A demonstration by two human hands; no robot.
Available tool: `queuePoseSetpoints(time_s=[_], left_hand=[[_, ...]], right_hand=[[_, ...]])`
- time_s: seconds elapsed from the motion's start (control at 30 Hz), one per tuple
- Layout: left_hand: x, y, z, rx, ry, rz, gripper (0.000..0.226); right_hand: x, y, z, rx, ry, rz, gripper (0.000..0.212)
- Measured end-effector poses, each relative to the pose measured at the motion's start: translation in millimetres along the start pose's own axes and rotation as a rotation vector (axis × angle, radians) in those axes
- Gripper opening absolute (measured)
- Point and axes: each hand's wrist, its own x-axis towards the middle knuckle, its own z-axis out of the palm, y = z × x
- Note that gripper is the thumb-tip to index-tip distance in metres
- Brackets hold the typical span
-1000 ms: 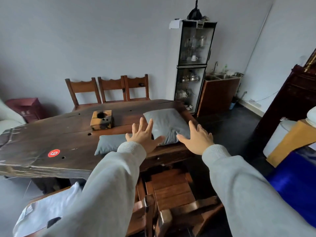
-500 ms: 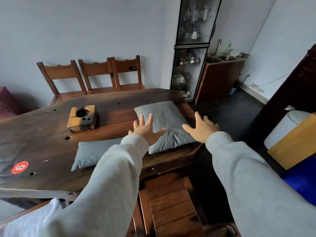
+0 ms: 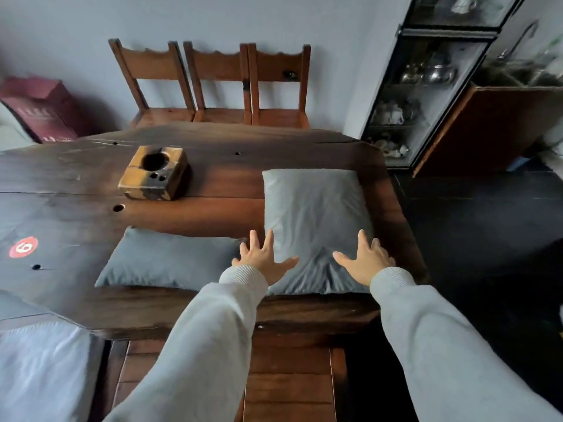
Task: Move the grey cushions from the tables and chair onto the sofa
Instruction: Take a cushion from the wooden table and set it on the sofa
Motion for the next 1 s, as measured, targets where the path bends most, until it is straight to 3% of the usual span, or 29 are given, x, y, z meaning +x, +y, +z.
queuePoseSetpoints(time_s=[0.23,0.37,0.47,0.53,0.63,0.8,1.0], left_hand=[[73.3,-1.7,45.0,-0.155,-0.071,-0.193,0.108],[111.9,0.6,68.3,-0.276,-0.095,-0.229,0.096],[119.4,0.0,81.0,-0.464,-0.090,-0.304,0.115],[121.7,3.5,83.4,-0.418,-0.038,-0.245,0.115],[124.7,18.4,74.9,-0.304,0.096,-0.106,0.101],[99.3,32.4,21.4,-0.331,0.271,-0.049,0.093],[31.1,14.0,-51.1,-0.468,0.568,0.039,0.100]], right_hand=[[84.4,33.5,30.7,0.159,-0.045,0.114,0.114],[131.8,47.3,46.7,0.374,-0.051,0.232,0.127],[148.1,57.6,56.1,0.533,-0.030,0.272,0.138],[153.6,58.5,52.1,0.619,0.016,0.275,0.141],[158.4,41.3,38.4,0.606,0.148,0.184,0.112],[125.9,-0.3,-16.3,0.648,0.323,-0.061,0.072],[52.5,-46.7,-72.9,0.743,0.466,-0.267,0.075]])
